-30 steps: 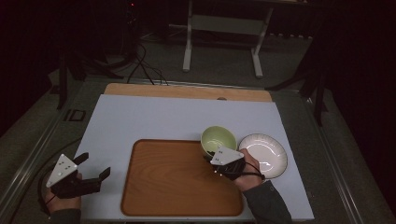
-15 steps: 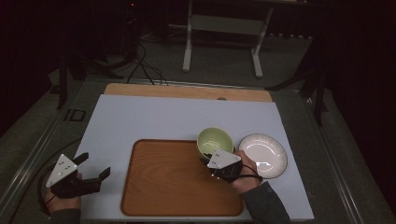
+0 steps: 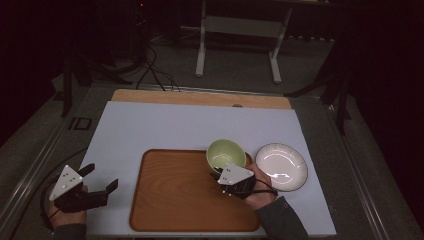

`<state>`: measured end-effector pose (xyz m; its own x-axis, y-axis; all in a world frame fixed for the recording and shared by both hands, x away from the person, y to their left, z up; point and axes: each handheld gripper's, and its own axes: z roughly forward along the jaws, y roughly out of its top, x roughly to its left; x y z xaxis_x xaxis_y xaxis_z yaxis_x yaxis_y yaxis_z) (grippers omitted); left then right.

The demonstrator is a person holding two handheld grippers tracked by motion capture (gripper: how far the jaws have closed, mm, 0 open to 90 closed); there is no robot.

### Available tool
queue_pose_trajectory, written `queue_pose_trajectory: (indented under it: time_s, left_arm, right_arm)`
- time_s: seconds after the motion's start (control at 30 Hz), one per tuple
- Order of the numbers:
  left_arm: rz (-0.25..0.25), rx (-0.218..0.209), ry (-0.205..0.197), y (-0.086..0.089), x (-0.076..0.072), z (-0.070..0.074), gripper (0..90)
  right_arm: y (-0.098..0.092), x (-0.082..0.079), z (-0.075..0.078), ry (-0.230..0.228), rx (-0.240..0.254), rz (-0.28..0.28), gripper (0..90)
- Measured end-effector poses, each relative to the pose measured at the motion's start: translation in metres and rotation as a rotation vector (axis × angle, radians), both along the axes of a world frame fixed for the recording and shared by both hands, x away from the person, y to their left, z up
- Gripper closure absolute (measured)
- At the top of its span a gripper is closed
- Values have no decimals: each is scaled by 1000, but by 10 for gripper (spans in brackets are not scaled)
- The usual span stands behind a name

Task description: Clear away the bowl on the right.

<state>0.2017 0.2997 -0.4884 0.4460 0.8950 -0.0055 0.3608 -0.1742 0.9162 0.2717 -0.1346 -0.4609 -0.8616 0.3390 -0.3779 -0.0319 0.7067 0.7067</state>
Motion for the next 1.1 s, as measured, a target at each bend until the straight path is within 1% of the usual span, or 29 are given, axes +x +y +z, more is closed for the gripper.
queue_pose_trajectory:
  time_s: [0.3, 0.63, 0.67, 1.1]
  left_arm:
    - [2, -1, -4, 0, 0, 0, 64]
    - [6, -2, -5, 0, -1, 0, 64]
    - [5, -2, -5, 0, -1, 0, 64]
    - [7, -3, -6, 0, -1, 0, 64]
  right_arm:
    - [8, -6, -3, 2, -13, 26, 812]
    - [12, -10, -8, 9, -21, 43, 811]
    - [12, -11, -8, 8, -28, 48, 811]
    - [18, -16, -18, 37, -43, 76, 808]
